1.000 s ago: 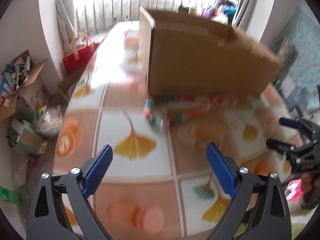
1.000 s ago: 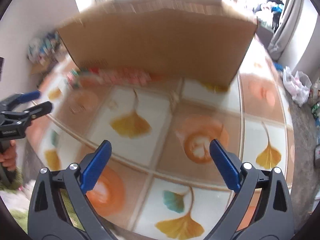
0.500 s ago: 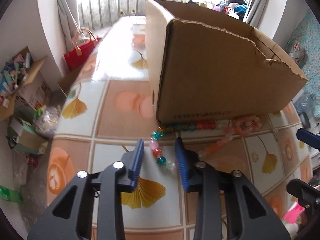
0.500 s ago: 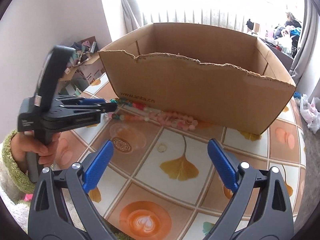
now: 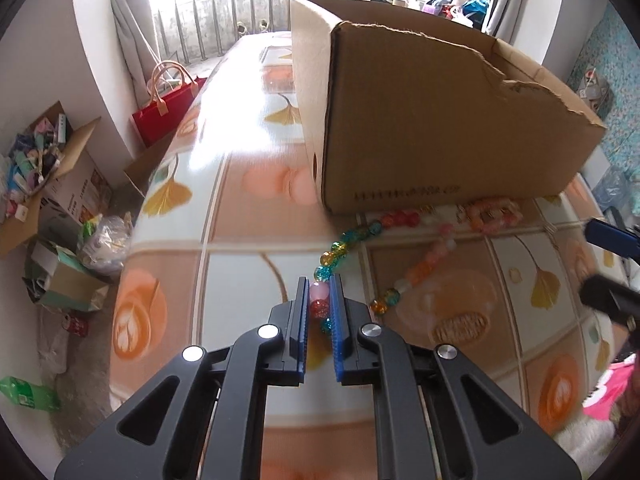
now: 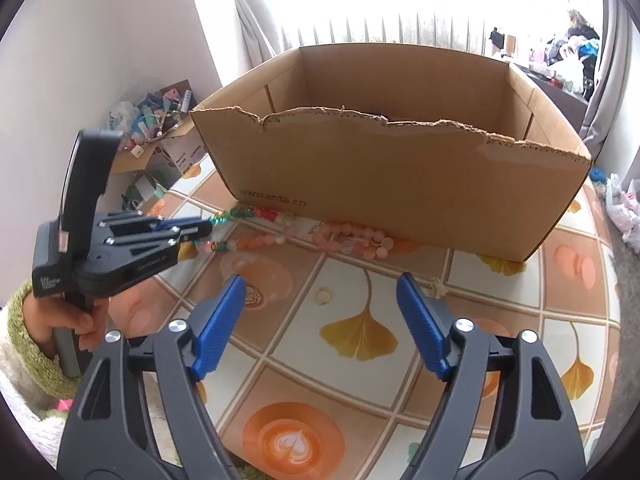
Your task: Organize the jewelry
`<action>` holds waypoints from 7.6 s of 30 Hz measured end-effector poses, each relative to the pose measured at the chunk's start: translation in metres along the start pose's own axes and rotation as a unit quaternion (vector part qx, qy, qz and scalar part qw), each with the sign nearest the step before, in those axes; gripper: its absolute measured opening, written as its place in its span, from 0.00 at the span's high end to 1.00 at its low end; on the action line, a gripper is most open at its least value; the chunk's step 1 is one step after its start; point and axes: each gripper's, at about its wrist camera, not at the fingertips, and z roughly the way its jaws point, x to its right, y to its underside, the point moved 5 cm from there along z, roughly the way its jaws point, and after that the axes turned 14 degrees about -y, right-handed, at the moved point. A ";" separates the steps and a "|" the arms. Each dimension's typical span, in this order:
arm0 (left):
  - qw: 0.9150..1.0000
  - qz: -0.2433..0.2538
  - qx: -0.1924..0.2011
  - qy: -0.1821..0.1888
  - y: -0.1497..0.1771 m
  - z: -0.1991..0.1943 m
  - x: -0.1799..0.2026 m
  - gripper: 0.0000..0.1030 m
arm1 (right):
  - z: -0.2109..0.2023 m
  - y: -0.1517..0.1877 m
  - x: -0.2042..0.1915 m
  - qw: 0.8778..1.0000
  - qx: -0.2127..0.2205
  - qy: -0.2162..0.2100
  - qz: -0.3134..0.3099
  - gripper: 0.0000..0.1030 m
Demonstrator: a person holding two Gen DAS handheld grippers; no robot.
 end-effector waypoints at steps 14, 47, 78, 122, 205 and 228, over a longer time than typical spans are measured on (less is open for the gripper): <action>1.000 -0.016 0.003 0.012 0.031 -0.017 -0.013 0.90 | 0.060 -0.022 -0.017 0.997 -0.055 -0.062 0.001 0.69; 0.996 -0.067 0.045 0.048 0.019 -0.022 -0.020 0.90 | 0.097 -0.023 -0.049 0.994 -0.078 -0.021 -0.067 0.92; 0.994 0.108 -0.003 0.025 -0.190 0.022 0.051 0.90 | 0.122 -0.188 0.073 0.979 -0.188 -0.073 0.006 0.91; 0.996 0.004 0.088 0.018 -0.075 -0.021 0.020 0.44 | -0.031 -0.051 0.094 0.979 0.038 -0.090 0.176 0.71; 0.996 -0.039 0.030 0.081 0.007 -0.021 -0.008 0.75 | 0.094 -0.050 -0.053 0.984 -0.091 -0.145 0.047 0.83; 0.980 0.119 0.048 0.154 -0.002 -0.029 0.112 0.75 | -0.005 0.029 0.034 0.995 -0.048 0.053 0.072 0.66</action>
